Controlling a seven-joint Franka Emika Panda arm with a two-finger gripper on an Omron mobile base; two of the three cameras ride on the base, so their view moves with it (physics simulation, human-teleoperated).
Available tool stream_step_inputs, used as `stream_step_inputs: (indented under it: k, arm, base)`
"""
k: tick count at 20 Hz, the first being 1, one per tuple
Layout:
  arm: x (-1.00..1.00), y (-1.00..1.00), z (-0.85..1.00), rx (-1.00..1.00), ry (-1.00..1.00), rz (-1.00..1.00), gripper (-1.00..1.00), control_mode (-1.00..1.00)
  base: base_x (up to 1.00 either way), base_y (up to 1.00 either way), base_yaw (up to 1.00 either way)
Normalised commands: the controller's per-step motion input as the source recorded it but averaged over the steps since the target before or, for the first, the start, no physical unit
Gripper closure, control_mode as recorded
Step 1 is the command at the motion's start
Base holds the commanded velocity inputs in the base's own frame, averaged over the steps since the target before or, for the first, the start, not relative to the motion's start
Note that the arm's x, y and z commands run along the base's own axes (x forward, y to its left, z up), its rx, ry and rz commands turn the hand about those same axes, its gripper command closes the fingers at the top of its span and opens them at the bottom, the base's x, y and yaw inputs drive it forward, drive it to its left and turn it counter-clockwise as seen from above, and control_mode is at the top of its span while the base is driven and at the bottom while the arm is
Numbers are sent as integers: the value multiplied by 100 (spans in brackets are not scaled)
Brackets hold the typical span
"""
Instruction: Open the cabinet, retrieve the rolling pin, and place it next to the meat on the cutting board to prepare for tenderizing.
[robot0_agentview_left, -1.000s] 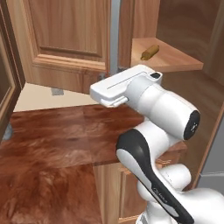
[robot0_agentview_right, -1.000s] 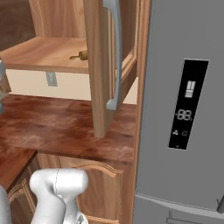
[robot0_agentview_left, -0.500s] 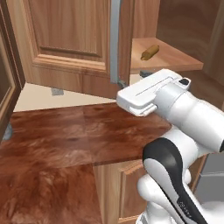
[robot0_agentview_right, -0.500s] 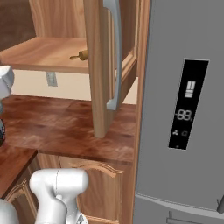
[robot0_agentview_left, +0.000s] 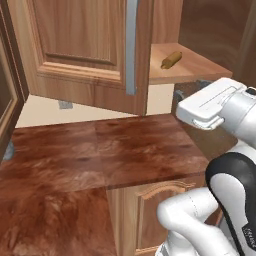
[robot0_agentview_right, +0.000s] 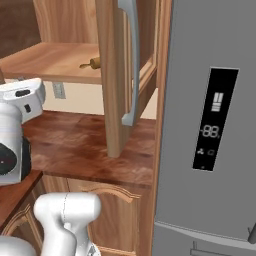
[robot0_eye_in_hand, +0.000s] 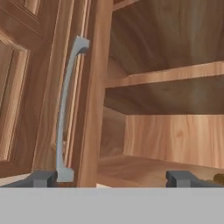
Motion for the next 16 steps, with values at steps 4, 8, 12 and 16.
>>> stream_step_inputs:
  k: [4,8,12,16]
  arm:
    - [50,-49,0,1,3,7,-100,-100]
    - [77,-17,-1,2,9,17,-100,-100]
    - [99,3,-4,1,19,8,-100,-100]
    - [87,10,-9,0,12,3,-100,-100]
  base:
    - [0,0,0]
    - [0,0,0]
    - [0,0,0]
    - [0,0,0]
